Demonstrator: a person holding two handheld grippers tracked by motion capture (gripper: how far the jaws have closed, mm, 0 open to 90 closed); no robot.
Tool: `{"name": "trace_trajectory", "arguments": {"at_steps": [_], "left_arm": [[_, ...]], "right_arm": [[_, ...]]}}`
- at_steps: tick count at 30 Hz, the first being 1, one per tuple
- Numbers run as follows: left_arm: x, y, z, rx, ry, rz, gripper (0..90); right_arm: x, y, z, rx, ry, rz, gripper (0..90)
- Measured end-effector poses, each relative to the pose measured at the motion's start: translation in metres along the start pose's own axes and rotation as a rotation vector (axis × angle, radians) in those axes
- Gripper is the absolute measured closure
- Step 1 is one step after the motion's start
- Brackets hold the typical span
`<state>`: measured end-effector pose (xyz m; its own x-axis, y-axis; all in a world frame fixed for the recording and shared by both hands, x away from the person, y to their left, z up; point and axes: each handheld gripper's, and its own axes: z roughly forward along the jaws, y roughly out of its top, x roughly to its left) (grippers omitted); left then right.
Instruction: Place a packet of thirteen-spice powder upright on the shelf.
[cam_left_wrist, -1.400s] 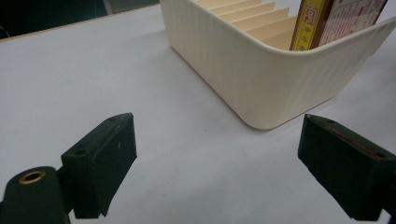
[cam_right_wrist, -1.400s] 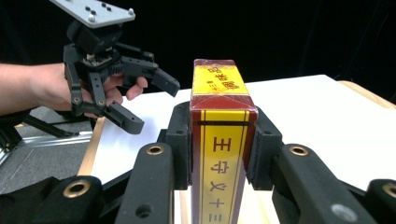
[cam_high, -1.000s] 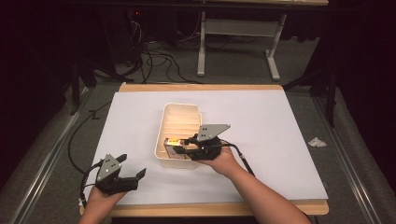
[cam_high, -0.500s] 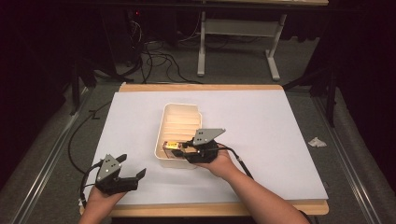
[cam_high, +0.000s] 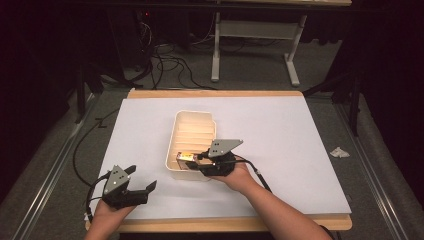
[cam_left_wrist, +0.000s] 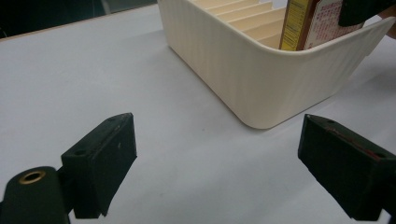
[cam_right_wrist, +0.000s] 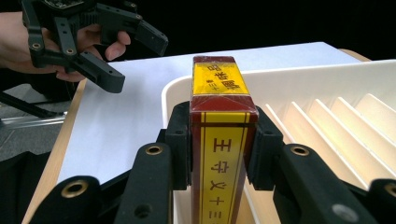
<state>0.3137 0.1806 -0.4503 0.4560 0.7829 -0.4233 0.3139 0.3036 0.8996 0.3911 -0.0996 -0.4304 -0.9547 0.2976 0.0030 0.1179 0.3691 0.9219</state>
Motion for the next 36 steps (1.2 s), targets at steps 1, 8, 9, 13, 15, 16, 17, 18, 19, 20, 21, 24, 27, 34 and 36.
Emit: {"name": "trace_trajectory", "arguments": {"at_steps": [1, 8, 9, 13, 15, 16, 17, 18, 19, 20, 21, 24, 27, 34, 36], "left_arm": [[-0.0002, -0.0002, 0.0, 0.001, 0.0, 0.002, 12.2], [-0.0003, 0.0002, -0.0002, -0.001, 0.0, -0.003, 12.2], [0.0001, 0.0004, -0.0002, -0.001, 0.0, 0.001, 12.2], [-0.0001, 0.0, 0.0002, 0.001, -0.002, -0.007, 12.2], [0.0, 0.0, 0.0001, 0.002, -0.003, -0.008, 12.2], [0.0, 0.0, 0.0001, 0.002, -0.003, -0.008, 12.2], [0.0003, 0.0002, -0.0003, 0.003, -0.003, -0.004, 12.2], [0.0004, 0.0003, -0.0006, 0.004, -0.003, -0.002, 12.2], [0.0004, 0.0005, -0.0006, 0.003, -0.003, -0.003, 12.2], [0.0006, 0.0006, -0.0007, 0.003, -0.003, -0.001, 12.2], [0.0006, 0.0006, -0.0006, 0.003, -0.003, -0.002, 12.2], [0.0002, 0.0004, -0.0001, 0.003, -0.003, -0.004, 12.2], [-0.0002, 0.0002, 0.0002, 0.001, -0.004, -0.009, 12.2], [0.0003, 0.0004, -0.0002, 0.002, -0.003, -0.004, 12.2], [0.0, 0.0003, 0.0001, 0.001, -0.003, -0.005, 12.2]], "right_arm": [[0.0003, -0.0003, -0.0009, 0.006, 0.001, -0.002, 67.7], [0.0017, -0.0033, -0.0052, 0.02, -0.01, -0.002, 67.1], [0.0013, -0.0039, -0.0056, 0.018, -0.012, 0.001, 66.9], [0.0006, -0.0059, -0.0074, 0.023, -0.02, 0.009, 66.1], [0.0005, -0.006, -0.0076, 0.024, -0.021, 0.007, 65.9], [0.0005, -0.006, -0.0076, 0.024, -0.021, 0.007, 65.9], [0.0006, -0.0059, -0.0074, 0.023, -0.025, 0.006, 65.6], [0.0006, -0.0058, -0.0073, 0.023, -0.027, 0.007, 65.2], [0.0005, -0.0056, -0.0075, 0.023, -0.027, 0.008, 64.8], [0.0002, -0.0056, -0.0077, 0.02, -0.027, 0.009, 64.5], [0.0, -0.0054, -0.0079, 0.019, -0.027, 0.012, 64.2], [-0.0005, -0.0052, -0.0085, 0.017, -0.03, 0.017, 62.7], [-0.001, -0.0049, -0.0087, 0.011, -0.031, 0.02, 61.3], [-0.0016, -0.0044, -0.008, 0.0, -0.029, 0.029, 56.2], [-0.0014, -0.004, -0.0083, -0.001, -0.03, 0.035, 54.3]]}}
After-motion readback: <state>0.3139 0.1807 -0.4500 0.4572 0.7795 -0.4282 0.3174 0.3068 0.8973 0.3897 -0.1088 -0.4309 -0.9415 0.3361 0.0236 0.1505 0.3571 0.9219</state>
